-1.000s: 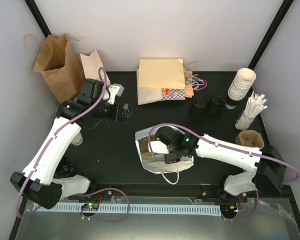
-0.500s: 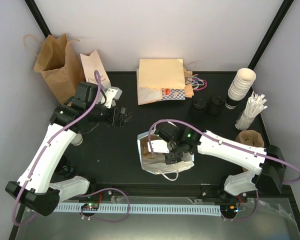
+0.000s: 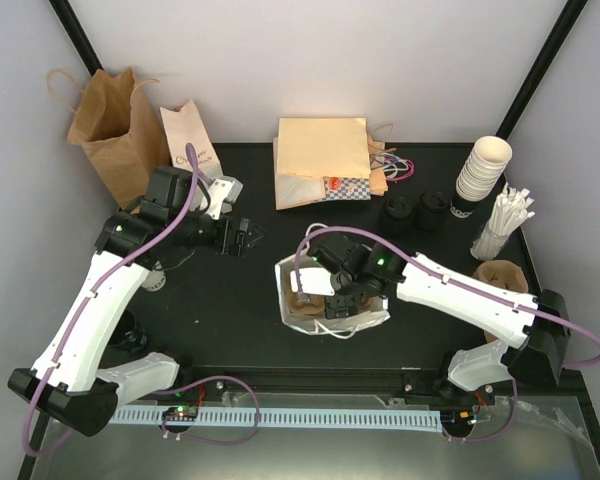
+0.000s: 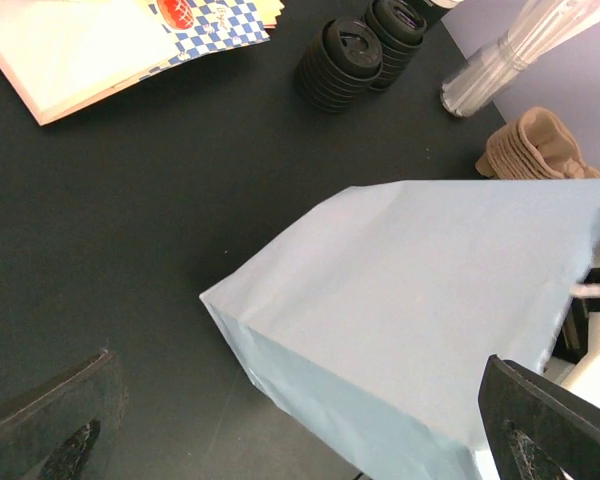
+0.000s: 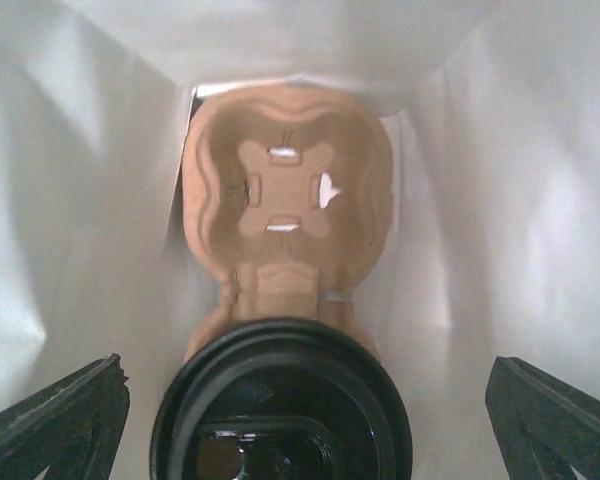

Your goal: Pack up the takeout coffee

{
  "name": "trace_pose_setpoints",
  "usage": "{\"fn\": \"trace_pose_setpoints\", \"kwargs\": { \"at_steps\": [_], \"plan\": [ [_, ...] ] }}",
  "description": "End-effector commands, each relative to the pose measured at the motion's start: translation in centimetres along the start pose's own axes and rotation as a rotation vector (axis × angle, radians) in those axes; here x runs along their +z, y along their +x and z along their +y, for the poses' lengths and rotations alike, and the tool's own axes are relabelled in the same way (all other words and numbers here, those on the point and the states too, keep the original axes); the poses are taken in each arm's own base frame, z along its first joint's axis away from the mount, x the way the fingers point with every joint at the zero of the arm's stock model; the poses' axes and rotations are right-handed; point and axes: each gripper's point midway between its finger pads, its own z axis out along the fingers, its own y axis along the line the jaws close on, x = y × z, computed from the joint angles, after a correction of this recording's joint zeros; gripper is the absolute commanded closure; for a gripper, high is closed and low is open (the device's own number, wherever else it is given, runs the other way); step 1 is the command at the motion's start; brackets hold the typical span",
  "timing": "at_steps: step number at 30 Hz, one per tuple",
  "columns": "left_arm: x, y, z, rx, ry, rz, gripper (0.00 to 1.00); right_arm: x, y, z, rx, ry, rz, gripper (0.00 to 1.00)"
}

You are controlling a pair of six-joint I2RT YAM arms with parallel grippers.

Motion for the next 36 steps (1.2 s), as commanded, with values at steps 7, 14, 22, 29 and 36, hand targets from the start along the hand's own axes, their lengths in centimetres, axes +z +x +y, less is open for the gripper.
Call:
{"fn": "trace_pose_setpoints", "kwargs": {
  "at_steps": [7,14,22,29,36],
  "plan": [
    [-1.7,0.0,-0.9,0.023,0.0,-0.022,0.01,-2.3,-1.7,-3.3,0.054,0.104,-0.063,0.0],
    [-1.9,0.2,-0.8,0.021,-0.005,-0.021,0.01,-2.9,-2.0,-4.0,0.074,0.131,-0.078,0.0],
    [-2.0,0.2,-0.8,0.026,-0.008,-0.021,0.01,-4.2,-2.6,-5.0,0.105,0.181,-0.119,0.0],
    [-2.2,0.2,-0.7,0.028,-0.02,-0.031,0.01,-5.7,-3.3,-6.1,0.144,0.231,-0.168,0.0],
    [-2.9,0.0,-0.7,0.035,-0.039,-0.061,0.01,-7.1,-3.6,-6.7,0.188,0.271,-0.217,0.0]
  ]
}}
